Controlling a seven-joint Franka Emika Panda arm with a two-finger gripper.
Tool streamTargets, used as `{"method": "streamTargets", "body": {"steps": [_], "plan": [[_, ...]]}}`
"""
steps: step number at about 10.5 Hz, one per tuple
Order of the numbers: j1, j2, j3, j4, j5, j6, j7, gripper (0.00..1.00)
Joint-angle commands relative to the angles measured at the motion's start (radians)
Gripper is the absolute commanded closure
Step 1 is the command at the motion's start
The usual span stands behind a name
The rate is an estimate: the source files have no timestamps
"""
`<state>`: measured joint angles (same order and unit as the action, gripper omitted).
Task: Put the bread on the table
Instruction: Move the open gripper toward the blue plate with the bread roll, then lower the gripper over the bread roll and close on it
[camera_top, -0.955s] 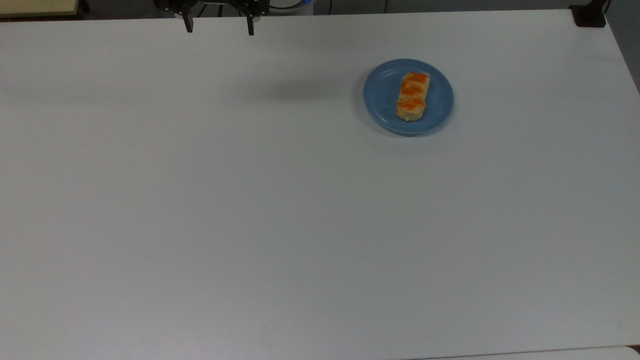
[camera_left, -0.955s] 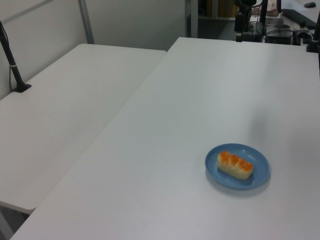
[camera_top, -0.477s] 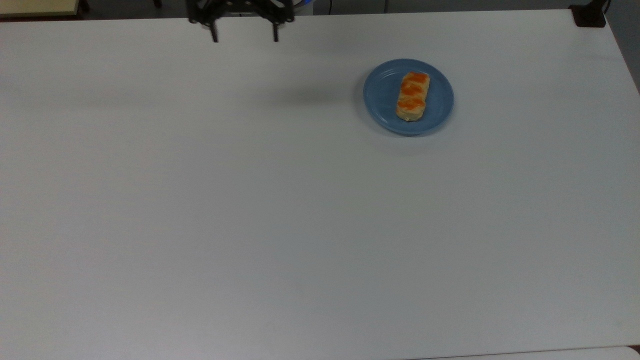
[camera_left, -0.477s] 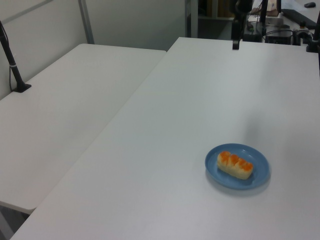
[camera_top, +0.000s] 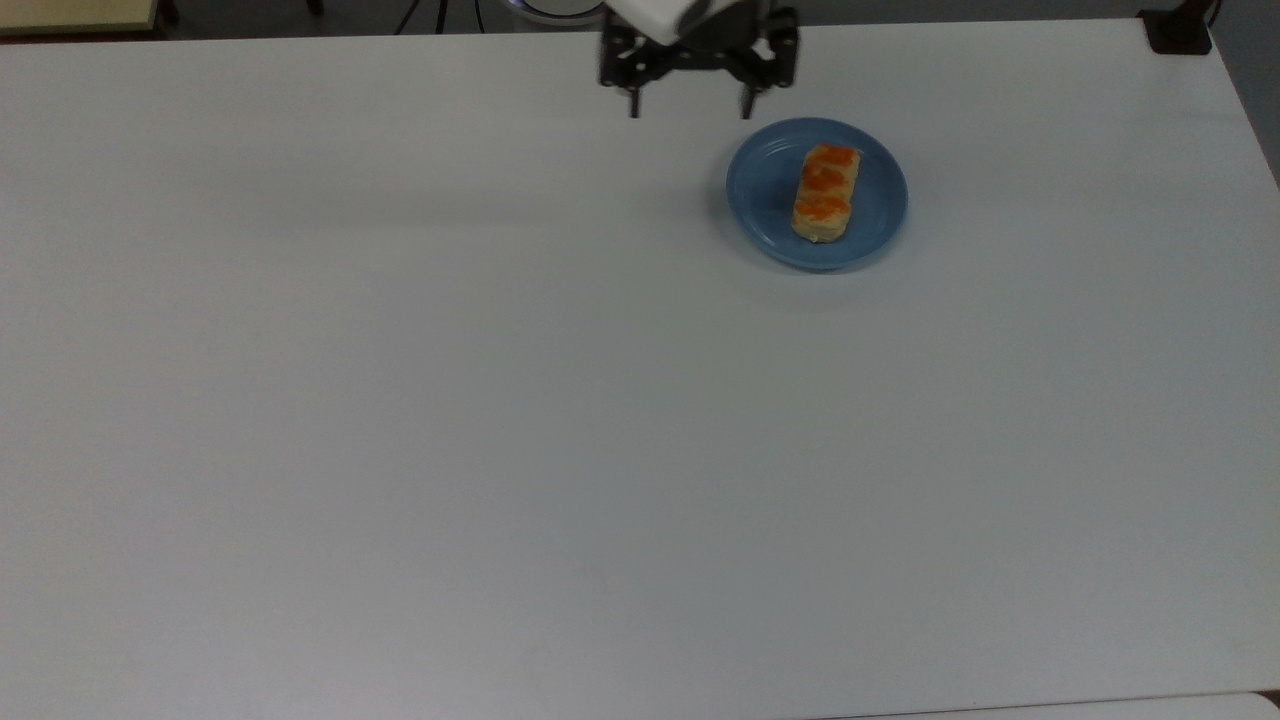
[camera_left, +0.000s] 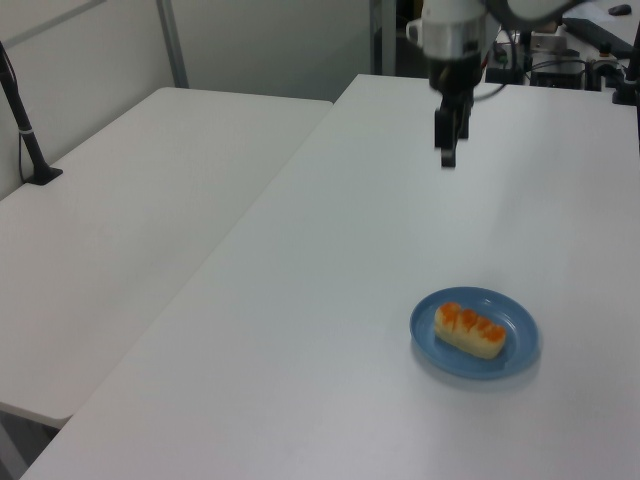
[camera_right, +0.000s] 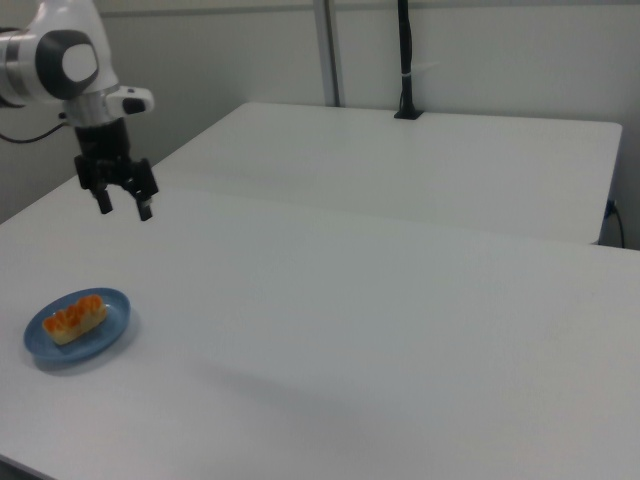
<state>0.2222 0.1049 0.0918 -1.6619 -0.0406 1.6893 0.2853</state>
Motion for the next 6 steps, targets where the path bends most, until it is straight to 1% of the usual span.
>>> {"method": "streamTargets", "body": {"steps": [1,3,4,5,6], "plan": [[0.116,0.045,-0.012,-0.064,0.015,0.102,0.222,0.0],[0.201,0.096,-0.012,-0.134,0.015,0.195,0.386,0.0],[0.23,0.116,-0.012,-0.169,0.015,0.251,0.444,0.0],[0.249,0.139,-0.012,-0.189,0.015,0.292,0.484,0.0],[0.255,0.166,-0.012,-0.19,0.015,0.317,0.517,0.0]]}}
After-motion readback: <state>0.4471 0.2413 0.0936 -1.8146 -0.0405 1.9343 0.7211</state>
